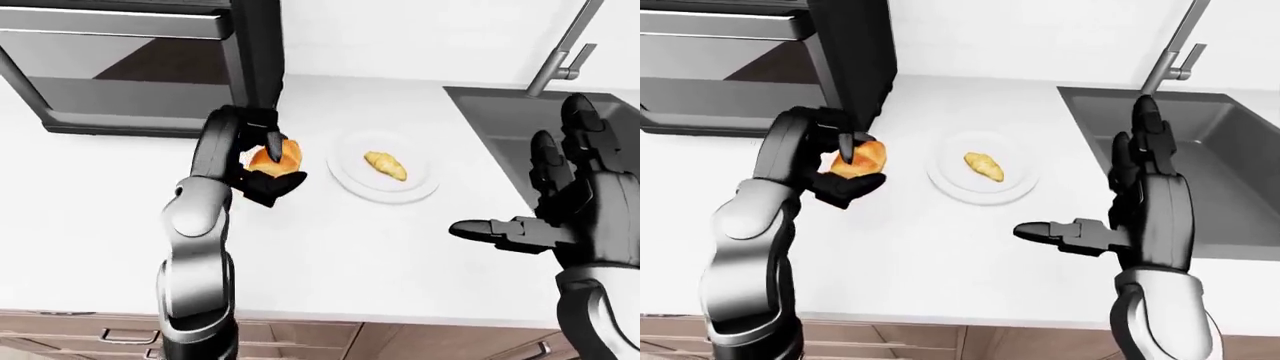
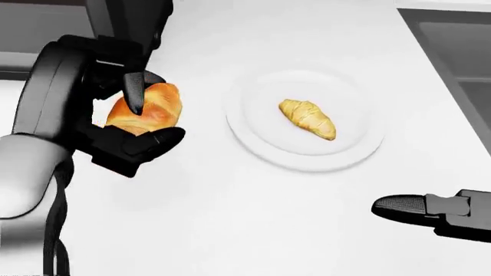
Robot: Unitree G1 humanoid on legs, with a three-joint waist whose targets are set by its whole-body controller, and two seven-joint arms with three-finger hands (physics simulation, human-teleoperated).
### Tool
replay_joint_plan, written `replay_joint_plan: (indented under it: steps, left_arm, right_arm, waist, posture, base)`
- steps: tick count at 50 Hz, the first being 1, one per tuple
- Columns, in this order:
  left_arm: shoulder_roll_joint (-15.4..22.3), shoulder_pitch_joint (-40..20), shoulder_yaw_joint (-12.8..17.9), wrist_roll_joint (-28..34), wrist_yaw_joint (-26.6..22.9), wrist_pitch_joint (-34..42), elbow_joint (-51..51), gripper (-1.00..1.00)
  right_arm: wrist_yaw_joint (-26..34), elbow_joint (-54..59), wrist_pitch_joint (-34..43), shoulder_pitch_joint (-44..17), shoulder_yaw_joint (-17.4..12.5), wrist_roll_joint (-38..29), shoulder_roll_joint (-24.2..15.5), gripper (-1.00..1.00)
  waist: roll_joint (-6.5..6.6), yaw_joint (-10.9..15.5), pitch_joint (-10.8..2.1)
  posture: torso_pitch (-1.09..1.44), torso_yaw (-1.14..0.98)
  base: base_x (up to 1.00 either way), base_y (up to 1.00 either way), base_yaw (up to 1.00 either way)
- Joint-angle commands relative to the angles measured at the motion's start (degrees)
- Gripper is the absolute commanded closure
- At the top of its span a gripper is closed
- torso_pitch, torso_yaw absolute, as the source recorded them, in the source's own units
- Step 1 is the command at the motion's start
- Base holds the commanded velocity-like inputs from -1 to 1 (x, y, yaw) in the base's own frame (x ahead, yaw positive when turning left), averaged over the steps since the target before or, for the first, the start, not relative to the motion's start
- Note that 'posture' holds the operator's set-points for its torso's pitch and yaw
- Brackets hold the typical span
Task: Place the pastries on the plates.
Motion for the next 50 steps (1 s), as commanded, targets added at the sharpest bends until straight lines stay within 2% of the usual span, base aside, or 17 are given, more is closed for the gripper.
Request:
replay_joint_plan:
  steps: [1, 18, 19, 20, 22, 25, 29, 32, 35, 36, 38, 39, 46, 47, 48, 49, 50]
  left_arm:
    - [0.69, -2.37, 0.36, -3.83, 1.76, 0.36, -2.65, 1.0]
    - [7.43, 0.1, 7.4, -22.3, 9.99, 9.99, -18.72, 1.0]
    - [7.67, 0.47, 7.15, -22.89, 10.25, 10.65, -19.86, 1.0]
    - [7.68, 0.52, 7.51, -23.75, 10.44, 11.32, -20.66, 1.0]
    - [8.38, 0.88, 8.01, -24.69, 11.04, 11.1, -20.75, 1.0]
    - [9.0, 0.74, 8.16, -25.81, 11.88, 11.61, -21.28, 1.0]
    - [9.29, 1.13, 7.71, -26.55, 12.73, 11.51, -21.31, 1.0]
    - [9.62, 1.05, 7.6, -26.95, 12.88, 11.7, -21.5, 1.0]
    - [9.82, 1.12, 8.13, -27.52, 12.94, 12.08, -22.08, 1.0]
    - [9.94, 1.08, 8.36, -27.68, 12.96, 12.17, -22.05, 1.0]
    - [10.37, 1.32, 8.48, -27.9, 12.78, 12.17, -22.26, 1.0]
    - [10.56, 1.18, 8.84, -28.09, 12.72, 12.64, -22.55, 1.0]
    - [11.14, 1.31, 8.97, -28.29, 13.06, 12.61, -22.94, 1.0]
    - [11.18, 1.39, 8.96, -28.23, 13.07, 12.41, -22.84, 1.0]
    - [11.25, 1.48, 9.13, -28.17, 13.06, 12.23, -22.73, 1.0]
    - [11.33, 1.71, 9.26, -28.18, 12.96, 12.03, -22.75, 1.0]
    - [11.47, 1.9, 9.44, -28.1, 12.88, 11.62, -22.58, 1.0]
  right_arm:
    - [-2.56, -1.36, -2.24, -1.0, -0.84, 3.18, -1.86, -1.0]
    - [-21.17, -1.37, -3.22, -8.48, 2.53, 27.82, -16.97, -1.0]
    - [-21.77, -1.37, -3.5, -8.79, 2.97, 28.45, -17.44, -1.0]
    - [-22.0, -1.37, -3.48, -8.89, 3.25, 28.37, -17.91, -1.0]
    - [-22.3, -1.37, -3.53, -9.24, 3.34, 28.95, -18.11, -1.0]
    - [-22.53, -1.37, -3.62, -9.59, 3.75, 29.17, -18.56, -1.0]
    - [-22.2, -1.37, -3.6, -9.72, 3.68, 29.23, -18.71, -1.0]
    - [-22.58, -1.37, -3.58, -10.16, 3.75, 29.86, -19.2, -1.0]
    - [-23.28, -1.37, -3.7, -10.54, 4.04, 30.68, -19.76, -1.0]
    - [-23.24, -1.37, -3.9, -10.42, 4.27, 30.46, -19.7, -1.0]
    - [-23.13, -1.37, -4.07, -10.4, 4.77, 29.95, -19.33, -1.0]
    - [-23.2, -1.37, -4.22, -10.64, 4.48, 30.4, -19.1, -1.0]
    - [-23.77, -1.37, -4.58, -11.25, 5.19, 30.69, -19.75, -1.0]
    - [-23.81, -1.37, -4.62, -11.29, 5.18, 30.81, -19.7, -1.0]
    - [-23.87, -1.37, -4.74, -11.43, 4.99, 31.09, -19.39, -1.0]
    - [-23.84, -1.37, -4.69, -11.49, 5.0, 31.09, -19.57, -1.0]
    - [-23.72, -1.37, -4.55, -11.41, 4.94, 30.96, -19.36, -1.0]
  waist:
    - [-0.08, -0.01, -1.02]
    - [-0.08, 0.0, -0.17]
    - [0.19, -0.08, -0.84]
    - [0.76, 0.16, -0.51]
    - [4.03, 0.15, -0.87]
    - [4.49, 0.36, -1.47]
    - [3.68, 0.05, -0.85]
    - [2.08, -0.04, -0.68]
    - [-1.2, 0.11, -0.67]
    - [-4.07, 0.06, -1.42]
    - [-2.64, -0.16, -0.23]
    - [-2.5, -0.07, -0.18]
    - [2.13, 1.28, 1.38]
    - [3.34, 1.53, 2.16]
    - [5.89, 1.93, 1.23]
    - [4.67, 2.21, 2.68]
    - [4.98, 1.45, 1.65]
  posture:
    - [0.0, 0.0]
    - [0.0, 0.0]
    - [0.0, 0.0]
    - [0.0, 0.0]
    - [0.0, 0.0]
    - [0.0, 0.0]
    - [0.0, 0.0]
    - [0.0, 0.0]
    - [0.0, 0.0]
    - [0.0, 0.0]
    - [0.0, 0.0]
    - [0.0, 0.0]
    - [0.0, 0.0]
    - [0.0, 0.0]
    - [0.0, 0.0]
    - [0.0, 0.0]
    - [0.0, 0.0]
  base:
    - [0.0, 0.0, 0.0]
    - [0.0, 0.0, 0.0]
    - [-0.06, -0.12, 0.0]
    - [-0.16, -0.45, 0.0]
    - [-0.28, -0.5, 0.0]
    - [-0.31, -0.49, 0.0]
    - [-0.31, -0.48, 0.0]
    - [-0.31, -0.48, 0.0]
    - [-0.31, -0.48, 0.0]
    - [-0.3, -0.49, 0.0]
    - [-0.3, -0.5, 0.0]
    - [-0.3, -0.56, 0.0]
    - [-0.18, -0.66, 0.0]
    - [0.0, -0.73, 0.0]
    - [0.0, -0.76, 0.0]
    - [0.0, -0.77, 0.0]
    - [0.0, -0.88, 0.0]
